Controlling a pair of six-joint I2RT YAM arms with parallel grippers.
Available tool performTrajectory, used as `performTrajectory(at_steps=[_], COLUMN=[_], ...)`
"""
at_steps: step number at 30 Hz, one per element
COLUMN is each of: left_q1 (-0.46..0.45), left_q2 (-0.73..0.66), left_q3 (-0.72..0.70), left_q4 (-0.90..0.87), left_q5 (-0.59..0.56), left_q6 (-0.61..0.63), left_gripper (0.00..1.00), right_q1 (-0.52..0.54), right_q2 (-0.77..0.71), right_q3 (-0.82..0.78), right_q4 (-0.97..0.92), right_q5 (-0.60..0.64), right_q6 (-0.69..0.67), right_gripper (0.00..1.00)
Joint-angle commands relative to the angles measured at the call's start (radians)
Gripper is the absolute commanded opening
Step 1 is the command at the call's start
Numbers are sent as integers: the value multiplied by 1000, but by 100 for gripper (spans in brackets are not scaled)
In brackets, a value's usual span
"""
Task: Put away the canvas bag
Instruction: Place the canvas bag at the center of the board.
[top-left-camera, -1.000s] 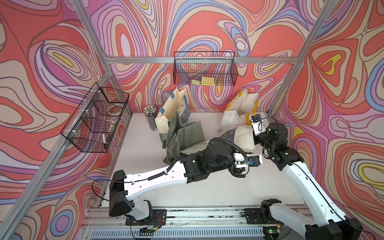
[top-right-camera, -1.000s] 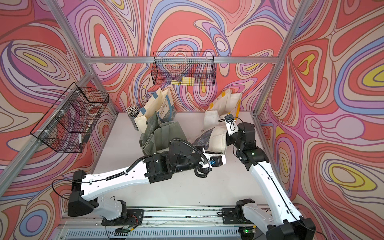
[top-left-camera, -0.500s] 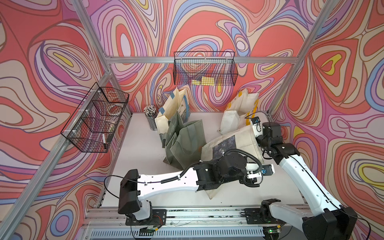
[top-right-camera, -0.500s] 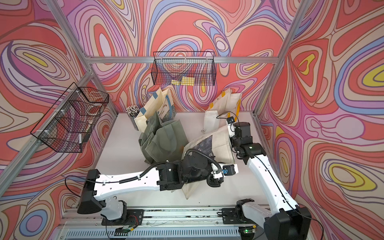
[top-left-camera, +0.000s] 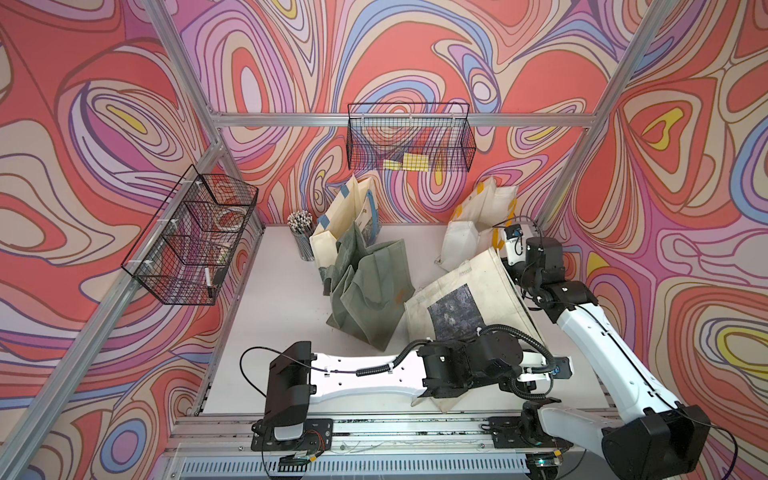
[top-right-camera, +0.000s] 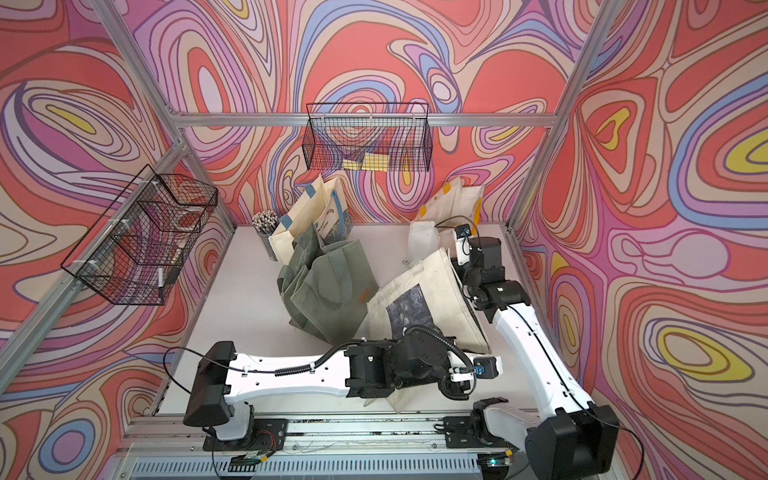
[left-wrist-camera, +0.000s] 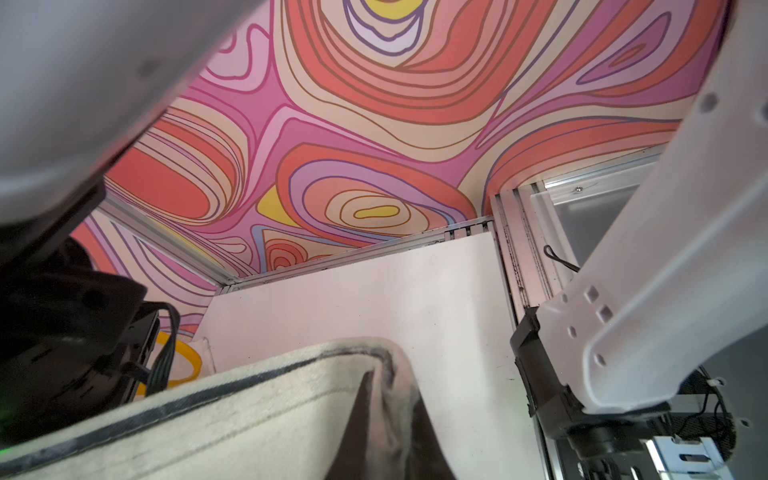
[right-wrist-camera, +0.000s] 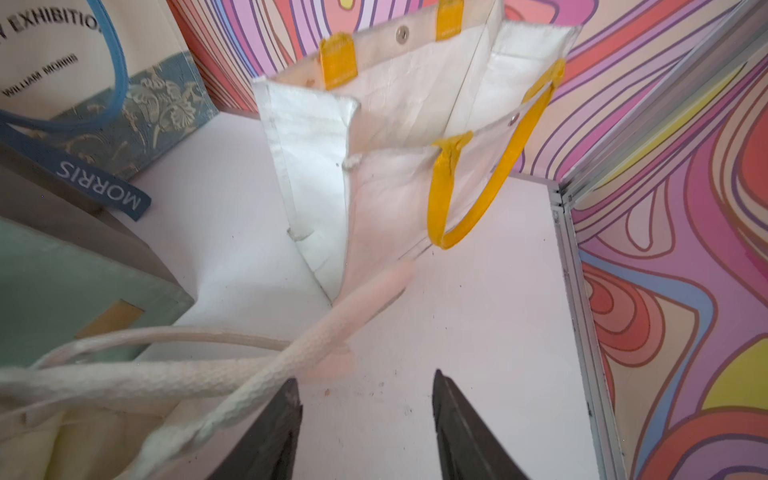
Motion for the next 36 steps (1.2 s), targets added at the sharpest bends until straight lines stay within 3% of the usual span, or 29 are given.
performTrajectory(at_steps=[1,4,9,14,18,26,36], left_q1=[-2,7,31,44,46,79,331], left_q2=[55,93,119,104,58,-49,-129], left_q3=[74,121,154,173,138,101,88], left_q4=[8,-20,-44,-84,-109,-200,-575], left_q5=[43,47,75,95,126,7,143], left_q6=[-16,-43,-81,-133,-156,-298,-667], left_gripper=[14,17,31,56,67,70,67], right_q1=[-8,-23,-52,-89,-113,-135,-228], right_q2=[-9,11,76,166,213,304,419], right_q3=[-76,-104,-110,-76,-63,-20,142], right_q4=[25,40,82,99,117,107,-36], right_q5=[30,67,167,226,208,237,297], right_q6=[-19,-31,-41,-48,-32,-15,19], right_gripper=[56,56,56,56,56,56,56])
